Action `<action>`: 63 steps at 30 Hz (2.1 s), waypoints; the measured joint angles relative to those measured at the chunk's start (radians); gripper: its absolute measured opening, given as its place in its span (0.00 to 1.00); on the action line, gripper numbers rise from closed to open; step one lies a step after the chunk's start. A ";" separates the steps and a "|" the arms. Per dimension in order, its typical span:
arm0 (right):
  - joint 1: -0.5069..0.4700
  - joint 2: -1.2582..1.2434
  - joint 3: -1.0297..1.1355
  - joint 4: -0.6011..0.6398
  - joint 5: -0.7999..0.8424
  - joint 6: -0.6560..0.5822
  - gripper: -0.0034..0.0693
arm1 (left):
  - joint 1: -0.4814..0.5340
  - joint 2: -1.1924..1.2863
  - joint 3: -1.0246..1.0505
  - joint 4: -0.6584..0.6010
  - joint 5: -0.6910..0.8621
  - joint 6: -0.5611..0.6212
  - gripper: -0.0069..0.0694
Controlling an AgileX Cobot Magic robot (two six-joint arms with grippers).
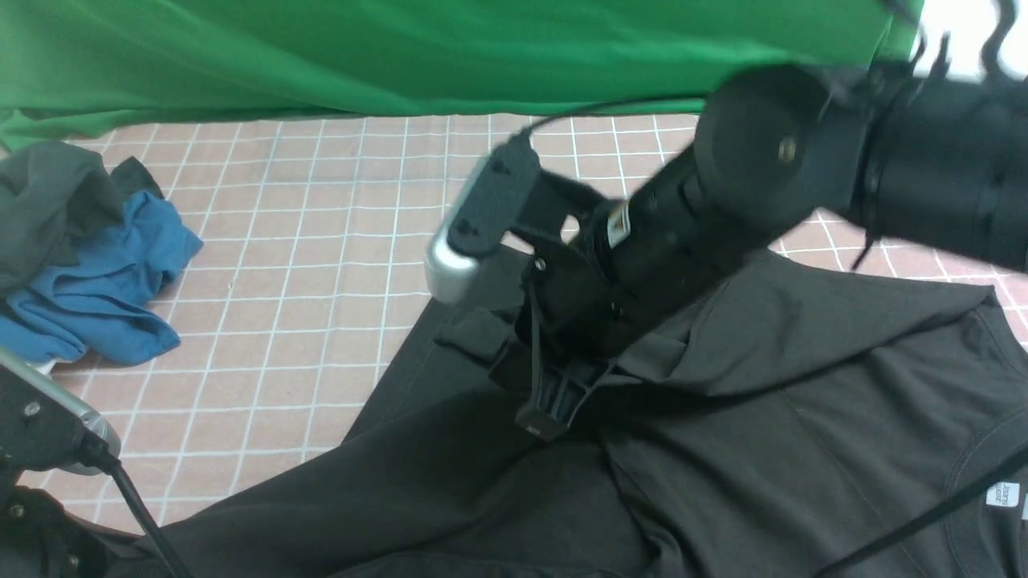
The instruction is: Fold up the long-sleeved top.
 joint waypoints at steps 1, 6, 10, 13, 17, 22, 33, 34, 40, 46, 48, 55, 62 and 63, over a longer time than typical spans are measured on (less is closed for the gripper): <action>-0.001 0.000 -0.036 0.003 0.065 0.000 0.12 | 0.000 0.000 0.000 0.000 0.000 0.000 0.12; -0.001 0.000 -0.082 0.005 0.181 0.009 0.12 | 0.000 0.000 0.000 0.000 0.000 0.001 0.12; -0.001 0.000 -0.083 0.015 0.242 0.023 0.12 | 0.000 0.000 0.000 0.000 0.000 0.001 0.12; -0.001 0.000 -0.083 0.003 0.156 0.068 0.12 | 0.000 0.000 0.000 0.000 0.000 0.001 0.12; -0.001 0.000 -0.083 -0.008 -0.081 0.211 0.12 | 0.000 0.000 0.000 0.000 0.000 0.001 0.12; -0.001 0.000 -0.083 -0.010 -0.349 0.322 0.13 | 0.000 0.000 0.000 -0.004 0.000 0.001 0.12; 0.003 0.001 0.072 0.012 -0.576 0.587 0.21 | 0.000 0.000 0.000 -0.011 0.000 0.001 0.12; 0.010 0.005 0.089 0.019 -0.547 0.605 0.25 | 0.000 0.000 0.000 -0.011 0.000 0.001 0.12; 0.133 0.006 0.116 0.051 -0.396 0.531 0.62 | 0.000 0.000 0.000 -0.011 -0.002 0.001 0.12; 0.143 -0.017 0.086 -0.172 -0.366 0.381 0.73 | 0.000 0.000 0.000 -0.008 -0.003 0.000 0.12; 0.099 -0.021 0.074 -0.346 -0.334 0.371 0.73 | 0.000 0.000 0.000 -0.008 -0.001 0.000 0.12; -0.181 0.070 0.034 -0.503 -0.216 0.435 0.73 | 0.000 0.000 0.000 0.006 0.001 0.001 0.12; -0.514 0.112 0.033 -0.485 -0.080 0.576 0.74 | 0.000 0.000 0.000 0.007 0.002 0.001 0.12; -0.550 0.118 0.033 -0.470 -0.058 0.578 0.74 | 0.000 0.000 0.000 0.007 0.002 0.001 0.12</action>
